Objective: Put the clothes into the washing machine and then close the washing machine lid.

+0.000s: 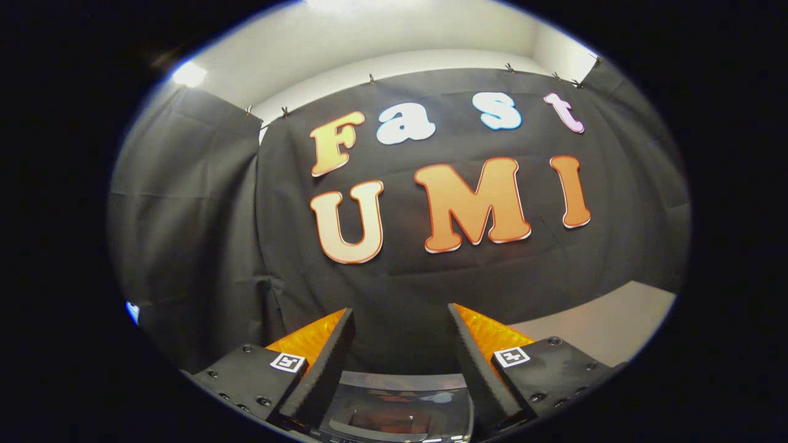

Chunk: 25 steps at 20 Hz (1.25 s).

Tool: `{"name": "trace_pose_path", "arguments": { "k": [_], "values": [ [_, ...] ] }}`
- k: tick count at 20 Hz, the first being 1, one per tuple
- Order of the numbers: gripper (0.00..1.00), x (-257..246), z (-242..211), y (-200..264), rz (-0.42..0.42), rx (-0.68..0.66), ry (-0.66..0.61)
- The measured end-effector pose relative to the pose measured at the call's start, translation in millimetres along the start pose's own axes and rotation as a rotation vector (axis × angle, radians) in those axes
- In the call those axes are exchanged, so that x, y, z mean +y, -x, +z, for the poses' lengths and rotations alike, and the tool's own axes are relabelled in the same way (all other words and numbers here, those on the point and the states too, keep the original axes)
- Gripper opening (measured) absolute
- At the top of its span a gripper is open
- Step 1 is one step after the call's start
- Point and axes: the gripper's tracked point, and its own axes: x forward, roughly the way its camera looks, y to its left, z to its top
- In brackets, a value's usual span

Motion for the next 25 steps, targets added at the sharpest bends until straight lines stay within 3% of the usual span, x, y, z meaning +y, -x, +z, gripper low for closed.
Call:
{"name": "trace_pose_path", "arguments": {
  "k": [7, 11, 13, 18, 25],
  "values": [
    [0.96, -99.0, 87.2, 105.7, -0.050, -0.078, 0.000],
    [0.96, -180.3, 108.8, 175.9, -0.190, -0.114, 0.056],
    [0.96, -209.0, 117.3, 204.7, -0.241, -0.115, 0.081],
    [0.96, -250.2, 125.2, 261.1, -0.258, -0.118, 0.100],
    [0.96, -273.9, 108.0, 286.8, -0.284, -0.077, 0.111]
  ]
}}
